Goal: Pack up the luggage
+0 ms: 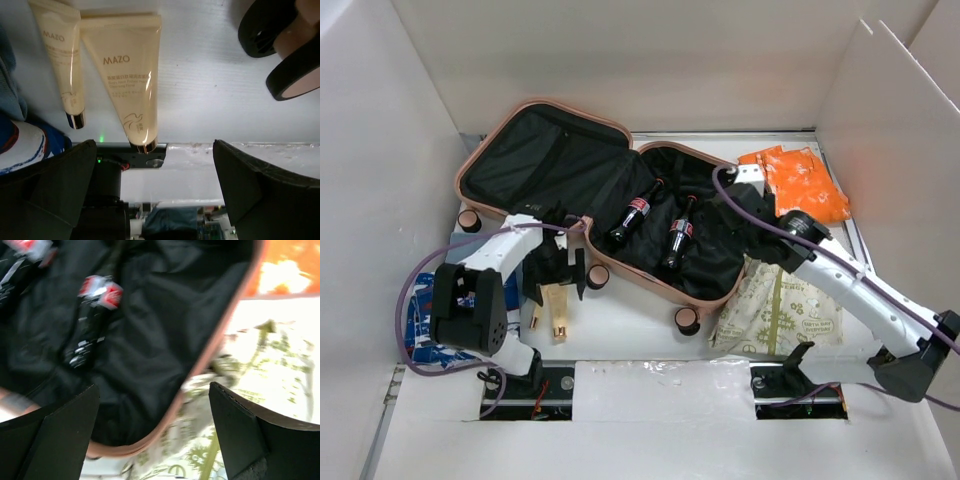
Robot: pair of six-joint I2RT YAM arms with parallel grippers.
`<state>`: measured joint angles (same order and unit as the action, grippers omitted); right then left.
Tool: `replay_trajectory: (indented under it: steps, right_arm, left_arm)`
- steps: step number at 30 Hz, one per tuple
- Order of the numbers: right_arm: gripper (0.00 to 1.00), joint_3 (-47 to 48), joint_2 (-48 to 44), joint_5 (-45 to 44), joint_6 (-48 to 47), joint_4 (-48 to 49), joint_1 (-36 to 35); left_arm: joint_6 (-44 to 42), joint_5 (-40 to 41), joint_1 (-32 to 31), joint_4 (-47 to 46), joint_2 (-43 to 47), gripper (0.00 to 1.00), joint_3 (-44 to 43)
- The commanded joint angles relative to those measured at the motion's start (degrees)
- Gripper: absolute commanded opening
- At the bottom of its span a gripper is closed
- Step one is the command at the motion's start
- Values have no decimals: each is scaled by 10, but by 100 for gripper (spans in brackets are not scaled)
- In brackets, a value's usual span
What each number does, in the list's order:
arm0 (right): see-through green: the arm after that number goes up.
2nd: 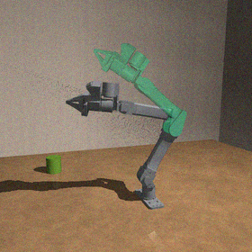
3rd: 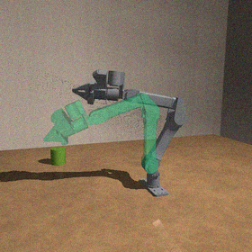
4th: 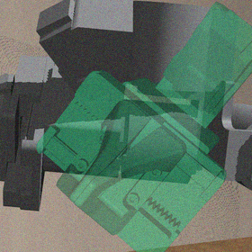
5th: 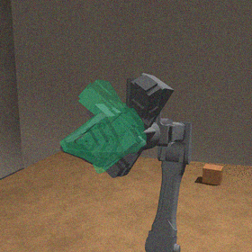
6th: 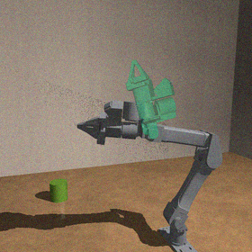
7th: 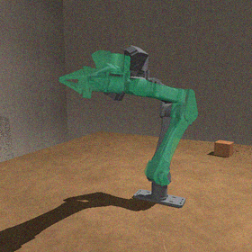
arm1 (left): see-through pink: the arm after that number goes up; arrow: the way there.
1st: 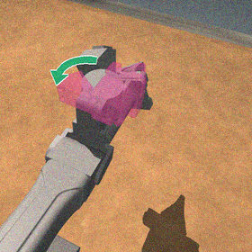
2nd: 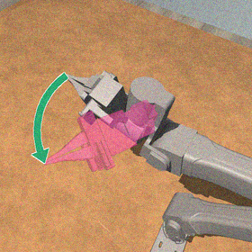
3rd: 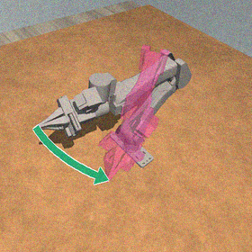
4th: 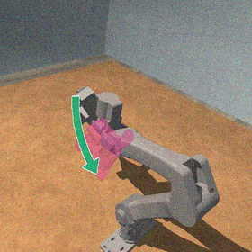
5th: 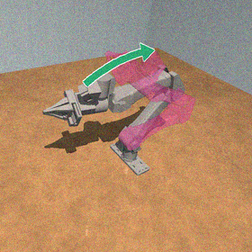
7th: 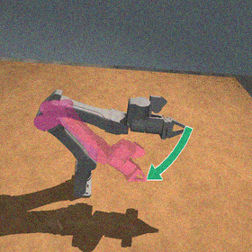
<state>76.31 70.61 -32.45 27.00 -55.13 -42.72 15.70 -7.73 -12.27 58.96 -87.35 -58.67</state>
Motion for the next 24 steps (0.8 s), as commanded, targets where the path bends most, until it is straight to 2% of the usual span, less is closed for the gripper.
replay_trajectory:
  steps: [1, 4, 8, 13, 15, 17, 21, 22, 24]
  right_arm:
    - [94, 38, 15, -4, 18, 4, -51]
    - [94, 70, 51, -10, 25, 10, -96]
    - [94, 98, 80, -4, 38, 3, -119]
    - [94, 61, 80, 40, 51, 121, -191]
    - [94, 61, 112, 50, 51, 146, -213]
    - [93, 95, 165, 50, 51, 152, -249]
    - [93, 188, 274, 50, 45, 163, -302]
    - [93, 209, 295, 50, 45, 156, -311]
    - [93, 255, 342, 56, 50, 151, -323]
  left_arm:
    - [-2, 7, 11, -75, 45, 100, -40]
    - [-16, 36, 11, -75, 75, 100, -49]
    - [-25, 14, 27, -75, 95, 100, -66]
    - [-63, -50, 32, -75, 134, 100, -99]
    - [-85, -66, 32, -81, 142, 100, -128]
    - [-85, -49, 51, -89, 151, 100, -165]
    - [-107, 95, 119, -138, 170, 100, -223]
    - [-107, 137, 161, -145, 179, 100, -234]
    - [-114, 147, 204, -152, 191, 100, -262]
